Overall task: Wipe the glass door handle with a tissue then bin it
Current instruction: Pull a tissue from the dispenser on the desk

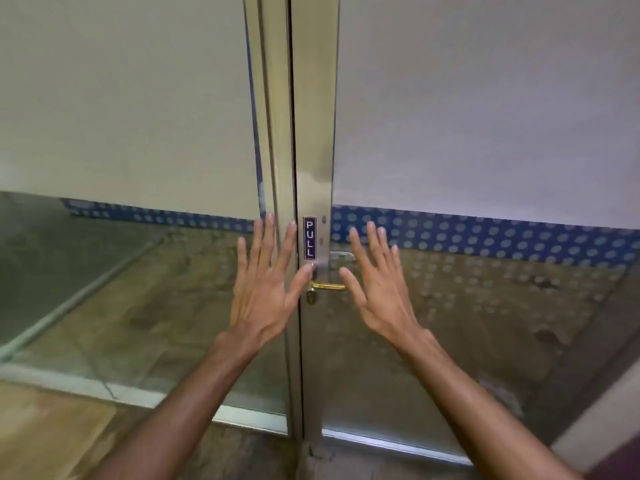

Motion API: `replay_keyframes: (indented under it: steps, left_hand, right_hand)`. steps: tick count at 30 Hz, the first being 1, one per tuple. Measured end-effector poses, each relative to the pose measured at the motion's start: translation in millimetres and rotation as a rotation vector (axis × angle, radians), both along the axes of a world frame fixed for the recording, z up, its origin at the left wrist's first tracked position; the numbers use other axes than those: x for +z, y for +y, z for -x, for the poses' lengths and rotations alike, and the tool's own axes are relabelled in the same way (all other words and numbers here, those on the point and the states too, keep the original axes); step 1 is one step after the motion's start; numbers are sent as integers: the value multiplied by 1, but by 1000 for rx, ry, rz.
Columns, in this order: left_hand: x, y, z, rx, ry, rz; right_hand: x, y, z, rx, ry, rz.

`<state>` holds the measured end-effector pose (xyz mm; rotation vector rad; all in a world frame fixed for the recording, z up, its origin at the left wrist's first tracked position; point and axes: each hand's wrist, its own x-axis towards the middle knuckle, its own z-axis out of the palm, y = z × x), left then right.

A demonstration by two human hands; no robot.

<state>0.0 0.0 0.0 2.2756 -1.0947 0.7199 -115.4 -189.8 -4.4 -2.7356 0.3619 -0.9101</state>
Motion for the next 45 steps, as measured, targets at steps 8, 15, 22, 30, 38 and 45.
replay_keyframes:
  steps: [8,15,22,30,38,45]
  left_hand:
    - [-66,52,77,225,136,-55]
    - [-93,115,157,475,270,-56]
    - [-93,192,224,724,341,-50]
    - [-101,270,304,963,343,88]
    - [-121,351,399,1096,300,177]
    - [-138,430,482,1197,372,203]
  right_hand:
    - [-50,22,40,264,98,-65]
    - [-83,78,60,536,185,-111]
    - [-93,157,69,821,186,-162]
    - [-100,261,97,1099,244,-204]
    - [-113,369,158,1339,339,-244]
    - [-133,467,227,1386,367,-221]
